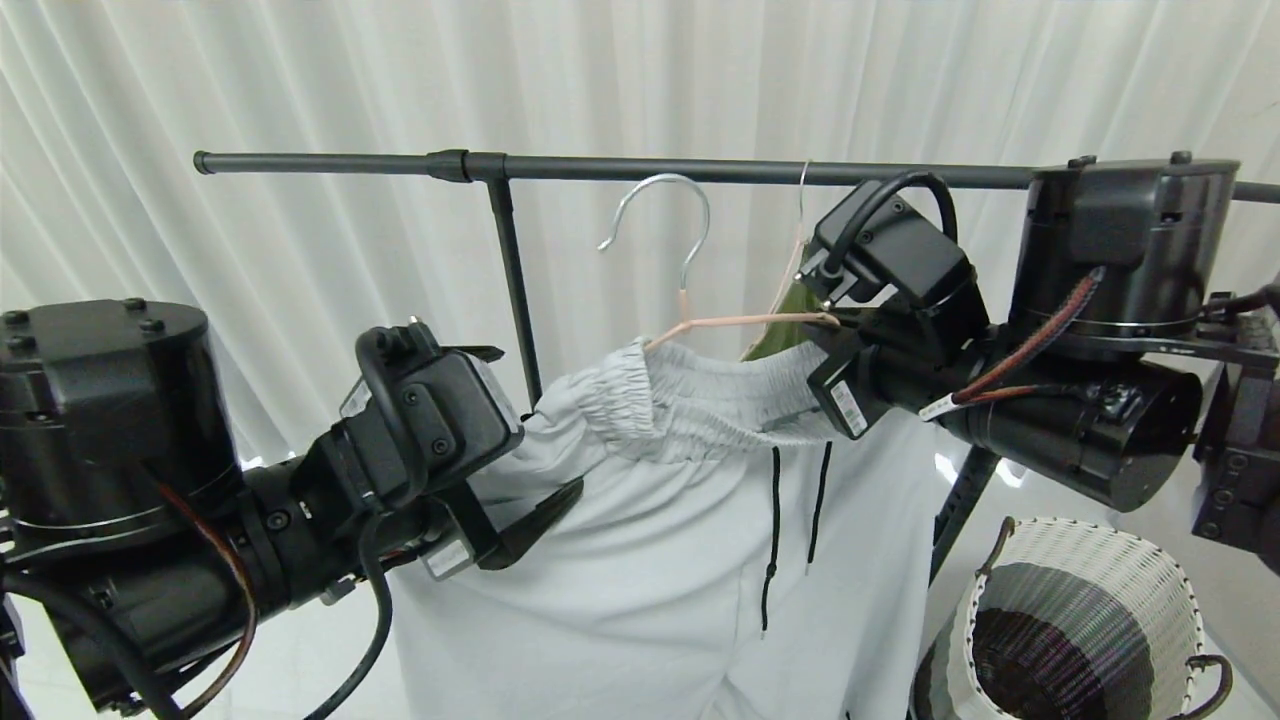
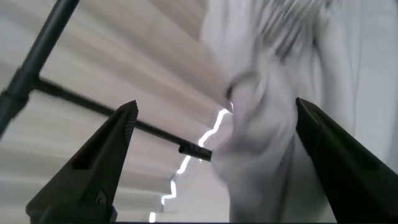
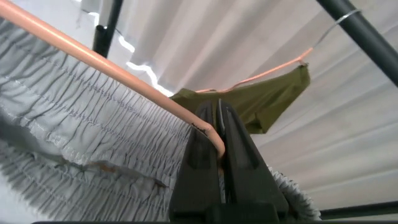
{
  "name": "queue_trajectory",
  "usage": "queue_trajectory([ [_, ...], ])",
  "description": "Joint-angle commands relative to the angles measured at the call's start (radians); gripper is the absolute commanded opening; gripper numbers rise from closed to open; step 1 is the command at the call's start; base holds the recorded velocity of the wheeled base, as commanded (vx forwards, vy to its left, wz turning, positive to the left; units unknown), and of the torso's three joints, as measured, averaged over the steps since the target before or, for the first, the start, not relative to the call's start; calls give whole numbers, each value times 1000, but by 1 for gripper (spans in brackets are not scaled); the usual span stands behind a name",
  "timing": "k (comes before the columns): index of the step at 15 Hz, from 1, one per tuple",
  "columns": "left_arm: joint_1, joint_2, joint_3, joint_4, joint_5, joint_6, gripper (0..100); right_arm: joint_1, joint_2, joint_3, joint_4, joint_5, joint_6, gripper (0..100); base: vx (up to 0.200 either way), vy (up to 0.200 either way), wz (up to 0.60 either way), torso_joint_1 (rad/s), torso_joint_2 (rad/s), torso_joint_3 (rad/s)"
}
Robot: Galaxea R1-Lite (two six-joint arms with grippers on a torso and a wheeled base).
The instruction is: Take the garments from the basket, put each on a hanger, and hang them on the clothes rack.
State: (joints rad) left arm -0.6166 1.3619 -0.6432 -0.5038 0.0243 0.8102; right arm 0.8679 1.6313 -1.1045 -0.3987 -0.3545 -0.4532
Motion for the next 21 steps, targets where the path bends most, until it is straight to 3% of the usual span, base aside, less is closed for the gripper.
queue_trajectory([
  [1, 6, -41, 17, -1, 0, -31, 100, -32, -13, 0, 0, 0, -1, 0, 0, 0, 0, 0, 0, 0],
  [5, 15, -167, 134, -1, -29, -106, 100, -101, -51, -2, 0, 0, -1, 0, 0, 0, 0, 0, 0, 0],
  [8, 95, -191, 186, -1, -26, -163, 100, -124, -90, -2, 1, 0, -1, 0, 0, 0, 0, 0, 0, 0],
  [9, 143, -175, 208, -1, -27, -195, 100, -124, -106, -3, 1, 0, -1, 0, 0, 0, 0, 0, 0, 0],
  [13, 150, -44, 174, -1, -27, -292, 100, -119, -146, -2, 4, 0, 1, 0, 0, 0, 0, 0, 0, 0],
  [16, 150, -7, 143, -1, -29, -304, 100, -116, -157, -3, 6, 0, 1, 0, 0, 0, 0, 0, 0, 0],
  [17, 150, 0, 142, -1, -30, -306, 0, -116, -159, -3, 6, 0, 1, 0, 0, 0, 0, 0, 0, 0],
  [21, 163, 2, 128, -1, -24, -306, 0, -121, -166, -2, 8, -8, 1, 0, 0, 0, 0, 0, 0, 0],
])
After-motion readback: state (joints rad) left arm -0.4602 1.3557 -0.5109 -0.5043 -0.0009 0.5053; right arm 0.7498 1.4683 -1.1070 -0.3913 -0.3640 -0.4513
